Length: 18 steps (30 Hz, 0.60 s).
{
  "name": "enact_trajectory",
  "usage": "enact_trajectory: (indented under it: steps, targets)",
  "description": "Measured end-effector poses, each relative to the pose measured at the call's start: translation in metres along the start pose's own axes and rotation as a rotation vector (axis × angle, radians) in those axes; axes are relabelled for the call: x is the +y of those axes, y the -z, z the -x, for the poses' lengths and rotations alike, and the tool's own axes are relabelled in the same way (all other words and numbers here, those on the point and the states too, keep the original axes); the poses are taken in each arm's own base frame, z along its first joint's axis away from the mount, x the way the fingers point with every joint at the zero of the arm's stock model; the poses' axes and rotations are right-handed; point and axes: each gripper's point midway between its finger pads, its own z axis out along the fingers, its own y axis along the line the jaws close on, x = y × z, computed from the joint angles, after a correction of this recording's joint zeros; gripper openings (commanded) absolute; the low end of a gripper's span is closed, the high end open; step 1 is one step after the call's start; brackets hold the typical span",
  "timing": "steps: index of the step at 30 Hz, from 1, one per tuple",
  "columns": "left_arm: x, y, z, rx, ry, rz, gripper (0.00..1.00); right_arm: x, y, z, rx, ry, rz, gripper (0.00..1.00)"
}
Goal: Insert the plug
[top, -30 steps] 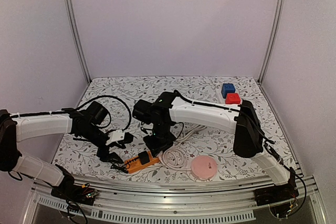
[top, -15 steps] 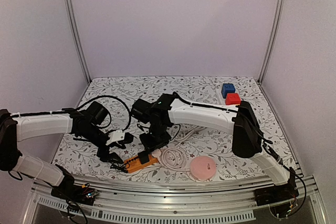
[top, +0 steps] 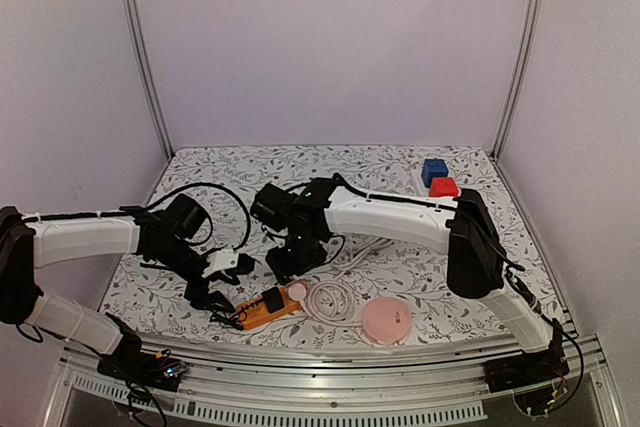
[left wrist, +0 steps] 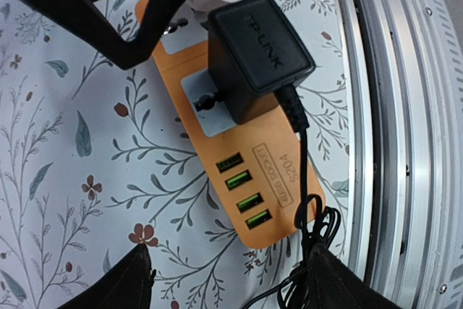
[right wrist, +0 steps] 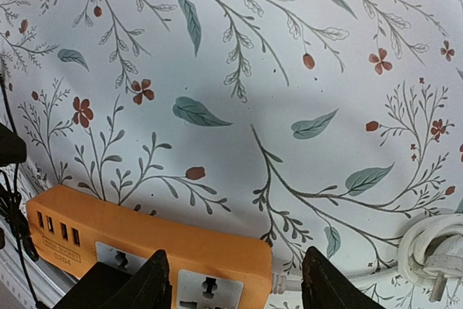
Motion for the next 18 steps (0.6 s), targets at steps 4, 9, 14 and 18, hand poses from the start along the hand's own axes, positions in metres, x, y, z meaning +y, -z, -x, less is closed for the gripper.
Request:
enact_trajectory:
  steps: [4,9,14,18]
  targets:
    - [0.000,-0.001,-0.001,0.002,0.002,-0.002,0.72,-0.002,0.024,0.010,-0.064,0.023,-0.005,0.60]
    - [0.000,-0.001,-0.001,0.003,0.003,-0.003,0.72,-0.007,0.072,0.029,-0.203,0.041,-0.017,0.62]
    - [0.000,-0.001,-0.001,0.005,0.004,-0.004,0.72,-0.019,0.102,0.018,-0.351,0.102,-0.068,0.73]
    - [0.000,-0.001,-0.002,0.008,0.004,-0.003,0.72,-0.005,0.093,-0.026,-0.431,0.266,-0.068,0.74]
